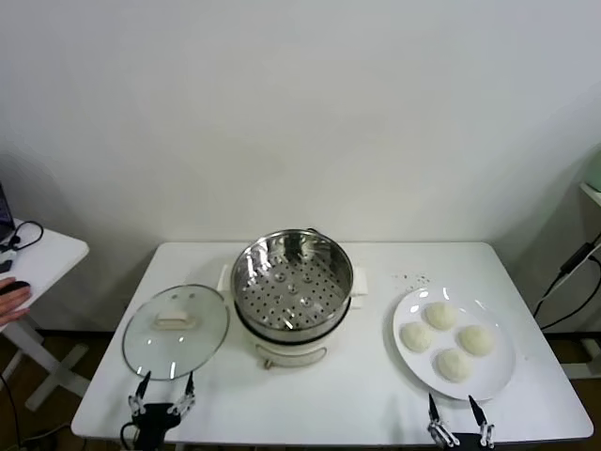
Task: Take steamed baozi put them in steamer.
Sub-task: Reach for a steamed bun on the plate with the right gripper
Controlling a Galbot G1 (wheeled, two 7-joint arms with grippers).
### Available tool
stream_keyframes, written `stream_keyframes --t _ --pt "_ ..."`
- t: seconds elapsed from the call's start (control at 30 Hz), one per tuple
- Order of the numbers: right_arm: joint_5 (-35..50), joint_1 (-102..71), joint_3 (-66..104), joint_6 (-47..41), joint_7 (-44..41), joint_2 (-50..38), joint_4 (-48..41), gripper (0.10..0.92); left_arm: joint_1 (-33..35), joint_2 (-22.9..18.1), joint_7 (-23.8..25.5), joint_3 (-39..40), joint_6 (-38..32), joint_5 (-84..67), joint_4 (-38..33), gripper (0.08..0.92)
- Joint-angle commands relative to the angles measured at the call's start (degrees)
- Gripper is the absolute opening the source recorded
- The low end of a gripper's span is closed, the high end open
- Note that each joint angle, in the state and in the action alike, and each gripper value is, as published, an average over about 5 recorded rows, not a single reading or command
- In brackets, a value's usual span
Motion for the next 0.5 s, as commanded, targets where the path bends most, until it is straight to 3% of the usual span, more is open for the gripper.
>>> stream_keyframes --t 0.03,0.27,0.5 --pt "2.06 5.37 4.65 -13.75 -0.42 -2.58 6.55 0.823 0.24 0.03 0.07 0.08 -0.06 0.11 -0.36 0.823" --pt "4.33 15.90 9.72 -26.19 -3.11 -10.14 6.71 0.823 0.39 0.10 0.14 0.03 -0.22 0.16 -0.59 0.823" --pt "-0.80 26.70 8.50 -38.77 -15.73 -23.53 4.90 0.823 0.27 0.17 0.37 0.05 -0.87 0.98 -0.67 0.823"
